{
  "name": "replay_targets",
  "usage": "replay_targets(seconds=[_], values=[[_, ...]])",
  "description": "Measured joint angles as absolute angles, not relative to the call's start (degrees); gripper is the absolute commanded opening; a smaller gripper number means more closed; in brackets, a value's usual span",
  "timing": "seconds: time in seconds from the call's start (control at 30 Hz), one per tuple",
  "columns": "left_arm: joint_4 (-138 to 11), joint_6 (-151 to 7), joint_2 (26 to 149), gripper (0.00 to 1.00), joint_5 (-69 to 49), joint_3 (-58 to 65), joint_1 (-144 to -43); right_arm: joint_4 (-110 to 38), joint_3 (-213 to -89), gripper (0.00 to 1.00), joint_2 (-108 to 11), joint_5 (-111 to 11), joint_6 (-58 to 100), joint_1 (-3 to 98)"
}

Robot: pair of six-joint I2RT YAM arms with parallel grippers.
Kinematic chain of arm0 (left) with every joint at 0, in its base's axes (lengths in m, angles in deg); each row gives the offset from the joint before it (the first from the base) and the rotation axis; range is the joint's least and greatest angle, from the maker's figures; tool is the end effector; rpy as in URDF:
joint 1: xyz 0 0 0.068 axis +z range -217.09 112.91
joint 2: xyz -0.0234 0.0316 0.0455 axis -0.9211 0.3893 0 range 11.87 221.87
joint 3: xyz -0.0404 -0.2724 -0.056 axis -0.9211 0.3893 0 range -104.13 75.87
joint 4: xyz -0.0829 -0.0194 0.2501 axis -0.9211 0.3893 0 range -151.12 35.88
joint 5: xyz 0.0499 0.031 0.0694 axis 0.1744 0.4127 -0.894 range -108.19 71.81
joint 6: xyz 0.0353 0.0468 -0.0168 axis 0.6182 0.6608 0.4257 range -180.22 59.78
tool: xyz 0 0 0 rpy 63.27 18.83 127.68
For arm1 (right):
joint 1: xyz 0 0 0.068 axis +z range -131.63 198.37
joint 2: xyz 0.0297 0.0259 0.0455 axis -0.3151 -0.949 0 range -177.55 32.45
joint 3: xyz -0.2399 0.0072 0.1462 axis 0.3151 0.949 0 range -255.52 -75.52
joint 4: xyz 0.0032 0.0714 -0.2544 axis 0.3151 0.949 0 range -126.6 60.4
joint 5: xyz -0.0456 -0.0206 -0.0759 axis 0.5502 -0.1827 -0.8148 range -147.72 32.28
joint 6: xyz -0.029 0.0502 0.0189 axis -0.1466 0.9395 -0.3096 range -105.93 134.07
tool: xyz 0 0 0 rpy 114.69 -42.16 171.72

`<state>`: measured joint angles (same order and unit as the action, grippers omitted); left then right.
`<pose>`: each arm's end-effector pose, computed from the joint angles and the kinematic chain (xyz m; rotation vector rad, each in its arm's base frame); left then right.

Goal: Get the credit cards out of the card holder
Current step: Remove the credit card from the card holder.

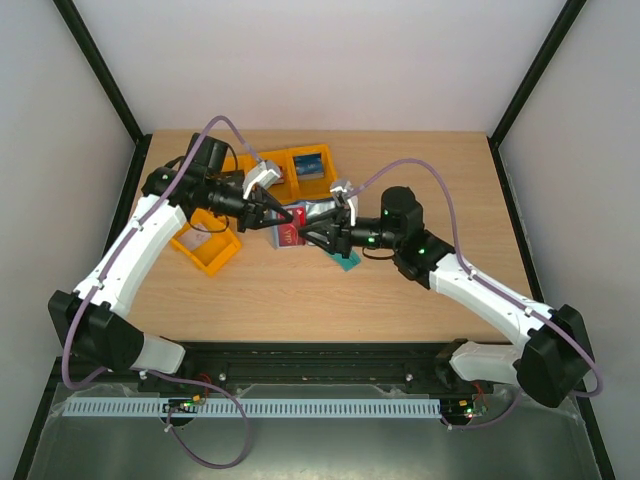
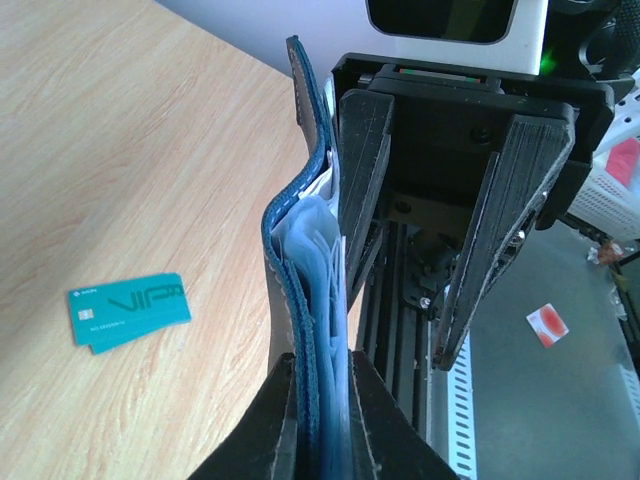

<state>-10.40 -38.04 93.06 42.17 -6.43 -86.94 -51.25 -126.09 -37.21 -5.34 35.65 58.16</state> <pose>0.2570 -0.1350 0.3741 1.1975 1.8381 -1.2312 0.1926 0.2074 0.3367 -1.0323 1.5550 1.5207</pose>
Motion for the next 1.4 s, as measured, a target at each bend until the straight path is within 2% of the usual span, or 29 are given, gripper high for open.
replay_targets(seconds=[0.1, 0.27, 0.37, 0.53, 0.73, 0.93, 1.07, 1.23, 1.4], values=[[-11.27, -37.69, 93.06, 0.02, 41.56, -6.83, -87.40, -51.19, -126.09, 0.29, -36.93, -7.70, 36.00, 58.36], [-10.84, -37.71, 93.19, 0.02, 40.34, -7.28, -87.47, -52.59, -126.13, 0.02, -39.07, -9.71, 38.36, 58.47], [-9.70, -37.91, 93.27, 0.02, 39.13, -7.57, -87.45, -53.15, -126.13, 0.02, -40.12, -10.01, 39.30, 58.44], [-10.68, -39.13, 93.32, 0.21, 39.40, -7.74, -87.43, -52.76, -126.00, 0.02, -39.18, -11.06, 39.13, 58.44], [-14.05, -39.42, 93.73, 0.28, 44.38, -7.74, -88.19, -54.53, -125.26, 0.02, -36.58, -10.54, 40.00, 58.73], [-12.80, -36.29, 93.71, 0.46, 47.46, -7.74, -87.91, -54.92, -124.86, 0.02, -35.58, -9.58, 40.22, 57.33], [-11.10, -34.04, 93.71, 0.45, 49.03, -7.63, -86.64, -54.92, -124.80, 0.02, -34.66, -9.05, 40.20, 56.32], [-10.35, -33.28, 93.71, 0.33, 50.37, -6.63, -86.27, -54.95, -124.80, 0.02, -34.11, -8.07, 40.20, 56.00], [-9.90, -33.01, 93.71, 0.33, 50.59, -6.59, -86.14, -54.88, -124.80, 0.02, -34.09, -7.50, 39.94, 54.95]])
